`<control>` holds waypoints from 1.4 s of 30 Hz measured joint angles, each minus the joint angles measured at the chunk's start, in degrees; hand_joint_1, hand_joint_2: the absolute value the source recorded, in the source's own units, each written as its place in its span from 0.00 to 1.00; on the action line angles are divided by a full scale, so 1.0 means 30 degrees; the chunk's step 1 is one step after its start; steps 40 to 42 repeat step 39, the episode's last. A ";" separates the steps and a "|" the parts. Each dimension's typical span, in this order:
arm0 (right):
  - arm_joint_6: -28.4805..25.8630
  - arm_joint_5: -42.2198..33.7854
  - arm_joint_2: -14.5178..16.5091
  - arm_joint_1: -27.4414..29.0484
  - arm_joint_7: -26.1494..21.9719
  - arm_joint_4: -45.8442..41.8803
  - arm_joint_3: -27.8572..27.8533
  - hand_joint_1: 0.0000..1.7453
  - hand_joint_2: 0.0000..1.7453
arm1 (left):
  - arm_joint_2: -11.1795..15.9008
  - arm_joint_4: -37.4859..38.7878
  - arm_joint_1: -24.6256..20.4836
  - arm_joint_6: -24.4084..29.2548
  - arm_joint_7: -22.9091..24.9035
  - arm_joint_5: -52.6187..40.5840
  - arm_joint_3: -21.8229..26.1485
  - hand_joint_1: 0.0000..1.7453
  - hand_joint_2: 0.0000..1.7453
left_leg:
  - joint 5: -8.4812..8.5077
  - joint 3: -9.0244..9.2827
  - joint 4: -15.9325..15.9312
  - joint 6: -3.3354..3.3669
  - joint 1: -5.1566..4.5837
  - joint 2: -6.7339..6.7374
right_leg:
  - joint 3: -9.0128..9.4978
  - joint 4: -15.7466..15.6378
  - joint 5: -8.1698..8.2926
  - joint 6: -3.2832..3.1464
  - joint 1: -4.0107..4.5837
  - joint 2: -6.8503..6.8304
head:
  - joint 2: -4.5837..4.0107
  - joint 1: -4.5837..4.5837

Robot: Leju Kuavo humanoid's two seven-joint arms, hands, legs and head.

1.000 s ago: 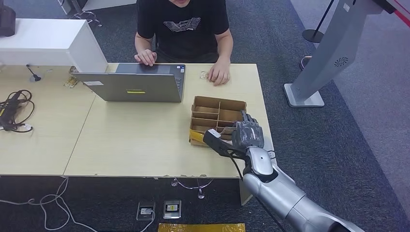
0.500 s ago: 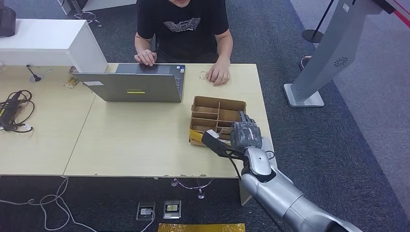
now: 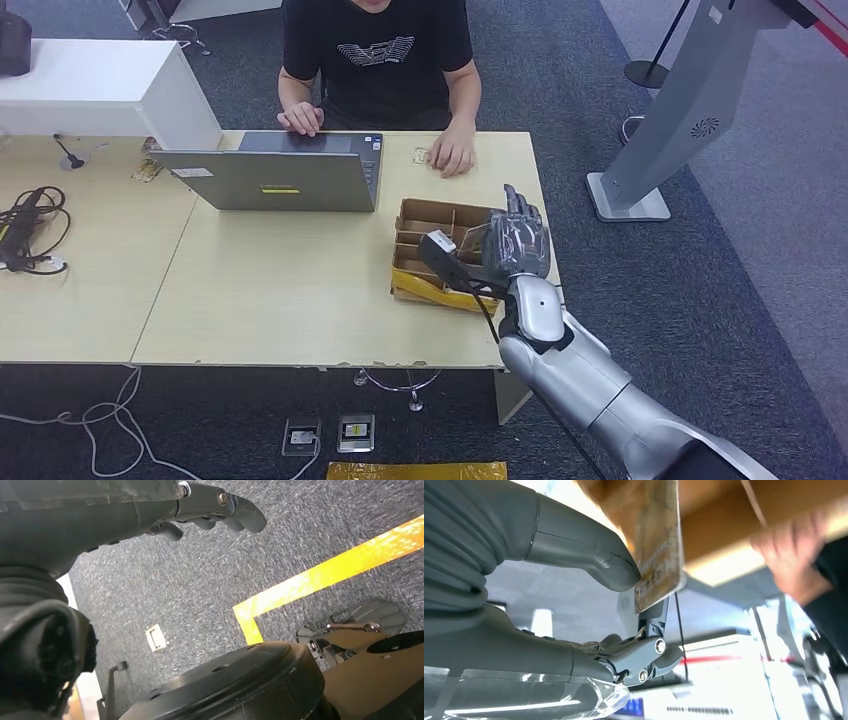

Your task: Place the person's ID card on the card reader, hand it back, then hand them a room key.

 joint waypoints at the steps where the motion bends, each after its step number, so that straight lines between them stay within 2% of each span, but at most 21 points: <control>1: 0.0229 0.0155 -0.0038 -0.0371 0.0155 -0.0415 -0.0036 1.00 1.00 | 0.0000 -0.0002 -0.0008 -0.0011 0.0000 -0.0042 -0.0002 0.00 0.00 | 0.0001 0.0001 0.0000 0.0000 0.0000 0.0008 | -0.0002 0.0000 0.0002 0.0001 0.0000 0.0003 | 0.0000 0.0000; 5: 0.0664 0.0463 -0.0126 -0.1562 0.0473 -0.1864 -0.0220 1.00 1.00 | -0.0002 -0.0002 -0.0059 -0.0031 0.0000 -0.0131 -0.0002 0.00 0.00 | 0.0002 0.0008 0.0001 -0.0001 0.0002 0.0014 | -0.0003 0.0000 0.0003 0.0002 0.0002 0.0007 | 0.0000 0.0002; 12: 0.0244 0.0443 -0.0310 -0.2193 0.0694 -0.3141 -0.0266 1.00 1.00 | -0.0005 0.0000 -0.0148 0.0144 0.0000 -0.0131 0.0005 0.00 0.00 | 0.0000 0.0005 0.0001 0.0000 0.0001 0.0015 | -0.0004 -0.0001 0.0003 0.0002 0.0001 0.0028 | 0.0000 0.0000; 20: -0.0514 -0.0171 -0.0362 -0.2373 0.0697 -0.3221 -0.0102 1.00 1.00 | 0.0000 0.0000 -0.0354 0.0388 -0.0129 0.0363 0.0184 0.00 0.00 | 0.0000 0.0004 0.0001 0.0000 0.0001 0.0015 | -0.0004 0.0000 0.0003 0.0002 0.0001 0.0029 | 0.0000 0.0004; 32: -0.0361 0.0042 -0.0339 -0.2372 0.0697 -0.3003 0.0365 1.00 1.00 | 0.0000 0.0000 -0.0159 0.0745 -0.0189 0.0843 0.0705 0.00 0.00 | -0.0001 -0.0007 0.0001 0.0000 0.0001 0.0014 | -0.0003 0.0000 0.0002 0.0001 0.0001 0.0018 | 0.0000 0.0002; 33: -0.0316 0.0042 -0.0339 -0.2371 0.0697 -0.2959 0.0390 0.93 1.00 | 0.0000 0.0000 -0.0109 0.0796 -0.0189 0.0880 0.0758 0.00 0.00 | -0.0001 -0.0008 0.0001 0.0000 0.0001 0.0014 | -0.0003 0.0000 0.0002 0.0001 0.0001 0.0016 | 0.0000 0.0004; 36: -0.0181 0.0042 -0.0331 -0.2356 0.0697 -0.2835 0.0439 0.21 1.00 | 0.0000 0.0000 0.0022 0.0969 -0.0200 0.0936 0.0909 0.00 0.00 | -0.0001 -0.0009 0.0001 0.0000 0.0001 0.0014 | -0.0003 -0.0001 0.0002 0.0001 0.0001 0.0016 | 0.0000 0.0005; 37: -0.0179 0.0049 -0.0326 -0.2340 0.0697 -0.2795 0.0470 0.03 1.00 | 0.0000 0.0000 0.0046 0.1009 -0.0215 0.0947 0.0938 0.00 0.00 | -0.0001 -0.0009 0.0001 0.0000 0.0001 0.0014 | -0.0003 0.0000 0.0002 0.0002 0.0001 0.0016 | 0.0000 0.0005; 42: -0.0245 0.0095 -0.0312 -0.2301 0.0697 -0.2733 0.0518 0.03 1.00 | 0.0000 0.0000 0.0066 0.1047 -0.0247 0.0960 0.0972 0.00 0.00 | 0.0000 -0.0008 0.0001 0.0000 0.0001 0.0014 | -0.0003 0.0000 0.0002 0.0002 0.0001 0.0014 | 0.0000 0.0003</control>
